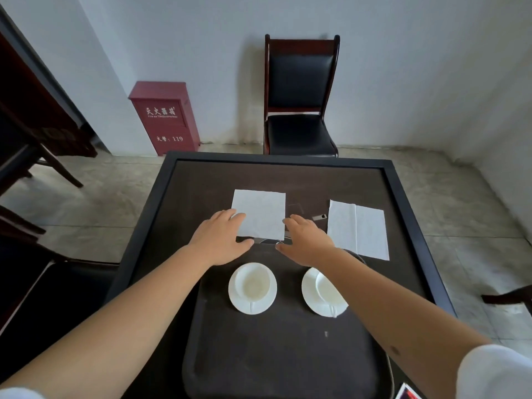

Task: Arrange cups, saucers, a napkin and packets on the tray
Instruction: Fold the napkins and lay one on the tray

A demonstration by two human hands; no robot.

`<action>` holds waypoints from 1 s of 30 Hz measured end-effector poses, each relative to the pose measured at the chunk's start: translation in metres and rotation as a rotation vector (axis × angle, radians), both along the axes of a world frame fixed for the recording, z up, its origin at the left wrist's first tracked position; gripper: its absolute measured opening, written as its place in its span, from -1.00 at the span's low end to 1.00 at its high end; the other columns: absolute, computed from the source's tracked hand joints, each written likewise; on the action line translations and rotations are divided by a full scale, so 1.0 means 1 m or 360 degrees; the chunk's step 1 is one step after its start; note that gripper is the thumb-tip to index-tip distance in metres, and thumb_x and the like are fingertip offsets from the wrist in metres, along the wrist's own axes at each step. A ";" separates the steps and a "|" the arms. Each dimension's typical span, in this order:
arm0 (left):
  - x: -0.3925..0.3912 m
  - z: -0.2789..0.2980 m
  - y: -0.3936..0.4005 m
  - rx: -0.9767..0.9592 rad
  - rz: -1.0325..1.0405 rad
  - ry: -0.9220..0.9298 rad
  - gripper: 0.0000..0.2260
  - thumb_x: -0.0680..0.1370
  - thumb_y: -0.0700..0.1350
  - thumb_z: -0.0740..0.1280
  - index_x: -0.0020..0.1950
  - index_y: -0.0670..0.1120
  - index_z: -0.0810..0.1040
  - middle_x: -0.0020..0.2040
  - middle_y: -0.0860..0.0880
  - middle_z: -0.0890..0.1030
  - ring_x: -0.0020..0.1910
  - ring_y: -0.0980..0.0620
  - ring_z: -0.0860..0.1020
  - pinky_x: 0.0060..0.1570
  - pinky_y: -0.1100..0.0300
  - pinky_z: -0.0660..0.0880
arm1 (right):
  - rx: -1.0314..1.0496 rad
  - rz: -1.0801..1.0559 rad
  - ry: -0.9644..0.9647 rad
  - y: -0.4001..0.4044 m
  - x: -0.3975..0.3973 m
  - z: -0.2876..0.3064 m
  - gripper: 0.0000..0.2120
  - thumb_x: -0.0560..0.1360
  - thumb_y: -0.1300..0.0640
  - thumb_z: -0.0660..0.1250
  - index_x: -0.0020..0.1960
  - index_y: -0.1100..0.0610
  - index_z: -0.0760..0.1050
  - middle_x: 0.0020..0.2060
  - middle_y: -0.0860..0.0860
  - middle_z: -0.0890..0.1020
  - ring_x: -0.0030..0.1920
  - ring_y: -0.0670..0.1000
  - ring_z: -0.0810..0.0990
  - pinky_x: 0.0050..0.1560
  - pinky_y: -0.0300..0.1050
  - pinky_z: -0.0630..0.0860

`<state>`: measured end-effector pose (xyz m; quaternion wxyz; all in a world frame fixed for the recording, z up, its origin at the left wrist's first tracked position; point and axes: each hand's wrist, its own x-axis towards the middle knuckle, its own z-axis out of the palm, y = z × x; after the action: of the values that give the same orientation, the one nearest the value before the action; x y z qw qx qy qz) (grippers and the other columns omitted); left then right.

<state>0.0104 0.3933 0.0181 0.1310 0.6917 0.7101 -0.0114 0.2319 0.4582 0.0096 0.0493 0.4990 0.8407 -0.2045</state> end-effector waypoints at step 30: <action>-0.070 -0.153 0.229 -0.0247 -0.0090 -0.0096 -0.51 0.52 -0.04 0.37 0.43 0.04 0.35 0.17 -0.03 0.53 0.10 -0.07 0.51 -0.04 0.00 0.46 | -0.0039 0.0009 -0.0118 0.209 -0.093 -0.141 -0.61 0.48 0.21 0.29 0.30 0.04 0.39 0.06 0.05 0.54 -0.03 0.10 0.51 -0.16 -0.04 0.49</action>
<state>-0.0595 0.6220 -0.1344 0.2050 0.6993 0.6830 -0.0493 0.1394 0.6673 -0.1314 0.0870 0.5033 0.8371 -0.1959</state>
